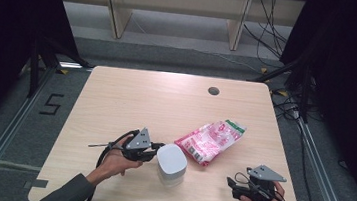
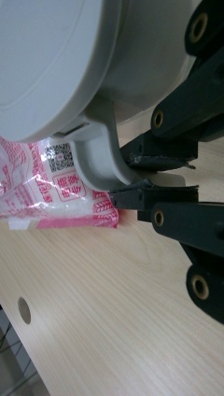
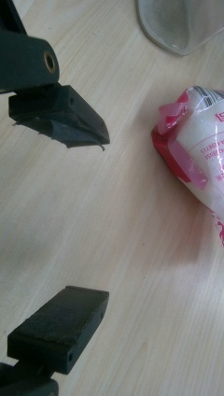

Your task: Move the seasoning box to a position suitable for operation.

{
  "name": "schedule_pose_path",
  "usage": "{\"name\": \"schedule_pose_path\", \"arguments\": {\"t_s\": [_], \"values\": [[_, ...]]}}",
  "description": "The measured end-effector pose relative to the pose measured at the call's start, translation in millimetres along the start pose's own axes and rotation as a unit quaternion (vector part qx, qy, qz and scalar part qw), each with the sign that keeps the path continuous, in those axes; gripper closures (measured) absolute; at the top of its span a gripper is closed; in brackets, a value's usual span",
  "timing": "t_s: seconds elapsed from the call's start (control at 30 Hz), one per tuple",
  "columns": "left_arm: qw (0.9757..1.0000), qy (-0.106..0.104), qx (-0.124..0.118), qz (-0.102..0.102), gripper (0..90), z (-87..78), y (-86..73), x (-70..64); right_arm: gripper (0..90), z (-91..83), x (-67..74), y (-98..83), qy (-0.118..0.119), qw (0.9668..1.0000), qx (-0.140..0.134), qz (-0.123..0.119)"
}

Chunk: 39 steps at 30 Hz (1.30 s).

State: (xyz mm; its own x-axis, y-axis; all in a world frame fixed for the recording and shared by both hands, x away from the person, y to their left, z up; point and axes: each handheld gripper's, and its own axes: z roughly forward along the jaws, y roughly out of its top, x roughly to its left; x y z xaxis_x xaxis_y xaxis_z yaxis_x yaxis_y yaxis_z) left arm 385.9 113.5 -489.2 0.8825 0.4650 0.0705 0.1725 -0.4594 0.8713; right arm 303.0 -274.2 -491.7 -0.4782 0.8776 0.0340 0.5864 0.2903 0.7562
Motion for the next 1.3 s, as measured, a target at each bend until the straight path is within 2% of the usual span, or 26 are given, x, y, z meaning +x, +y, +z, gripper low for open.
{"name": "schedule_pose_path", "arguments": {"t_s": [0.07, 0.13, 0.17, 0.2, 0.23, 0.3, 0.4, 0.5, 0.63, 0.67, 0.7, 0.73, 0.77, 0.9, 1.07, 1.13, 1.17, 1.3], "values": [[1.0, 0.004, 0.002, -0.005, 81.3, -1.5, -0.4, 1.7, 21.4, -0.1, -1.0, 0.0, -0.004, 0.9999, -0.006, -0.007], [0.9997, 0.017, 0.002, -0.016, 81.4, -3.7, -2.1, 3.8, 21.4, -0.2, -0.2, 0.0, 0.0, 1.0, -0.001, 0.0], [0.9996, 0.025, 0.004, -0.016, 81.4, -4.9, -2.5, 5.5, 21.4, 0.8, -3.2, 0.4, 0.0, 0.9998, -0.008, -0.018], [0.9993, 0.029, 0.004, -0.022, 81.4, -5.4, -3.3, 7.0, 21.4, 0.5, -3.2, 0.6, 0.005, 0.9998, -0.003, -0.017], [0.9991, 0.03, 0.002, -0.029, 81.4, -5.8, -3.9, 8.3, 21.3, 0.1, -3.9, 0.8, -0.003, 0.9996, -0.007, -0.026], [0.9985, 0.043, 0.004, -0.033, 81.4, -6.9, -4.9, 11.2, 21.3, 0.5, -3.6, 0.7, -0.004, 0.9996, -0.01, -0.026], [0.9967, 0.065, 0.001, -0.049, 81.4, -7.5, -6.2, 12.6, 21.2, 0.1, -3.6, 0.8, -0.001, 0.9997, -0.006, -0.025], [0.9948, 0.085, 0.004, -0.056, 81.3, -7.8, -6.9, 15.3, 21.2, 0.1, -4.2, 0.9, -0.005, 0.9996, -0.008, -0.028], [0.9912, 0.108, 0.0, -0.076, 81.4, -7.2, -7.5, 15.0, 21.2, 0.9, -3.3, 0.7, 0.001, 0.9997, -0.008, -0.024], [0.9908, 0.108, 0.002, -0.082, 81.3, -7.6, -7.7, 14.9, 21.2, 0.7, -3.7, 0.8, -0.005, 0.9996, -0.01, -0.028], [0.9902, 0.108, 0.003, -0.089, 81.3, -8.9, -7.7, 14.3, 21.2, 1.0, -3.4, 0.7, 0.0, 0.9997, -0.008, -0.023], [0.99, 0.111, 0.006, -0.088, 81.2, -10.5, -8.0, 14.0, 21.1, 0.8, -3.4, 0.7, -0.001, 0.9996, -0.008, -0.025], [0.9888, 0.117, 0.001, -0.092, 81.1, -11.9, -9.8, 11.6, 21.1, 0.4, -3.8, 0.7, -0.007, 0.9995, -0.01, -0.028], [0.9874, 0.113, 0.007, -0.11, 80.8, -22.6, -14.3, 3.3, 21.0, 0.8, -3.5, 0.6, 0.007, 0.9999, -0.002, -0.016], [0.9888, 0.112, 0.006, -0.098, 82.3, -34.2, -20.5, -12.1, 21.0, 1.4, -2.9, 0.4, 0.005, 0.9999, -0.003, -0.013], [0.9889, 0.11, 0.009, -0.099, 82.4, -36.0, -20.7, -13.7, 21.0, 2.4, -3.5, 0.1, 0.001, 0.9997, -0.006, -0.022], [0.9891, 0.114, 0.009, -0.094, 82.7, -37.7, -21.9, -15.6, 21.0, 2.5, -3.4, 0.2, 0.002, 0.9997, -0.006, -0.022], [0.9887, 0.113, 0.014, -0.097, 82.4, -40.9, -22.4, -18.9, 21.0, 2.1, -4.1, 0.5, -0.001, 0.9997, -0.001, -0.023]]}}
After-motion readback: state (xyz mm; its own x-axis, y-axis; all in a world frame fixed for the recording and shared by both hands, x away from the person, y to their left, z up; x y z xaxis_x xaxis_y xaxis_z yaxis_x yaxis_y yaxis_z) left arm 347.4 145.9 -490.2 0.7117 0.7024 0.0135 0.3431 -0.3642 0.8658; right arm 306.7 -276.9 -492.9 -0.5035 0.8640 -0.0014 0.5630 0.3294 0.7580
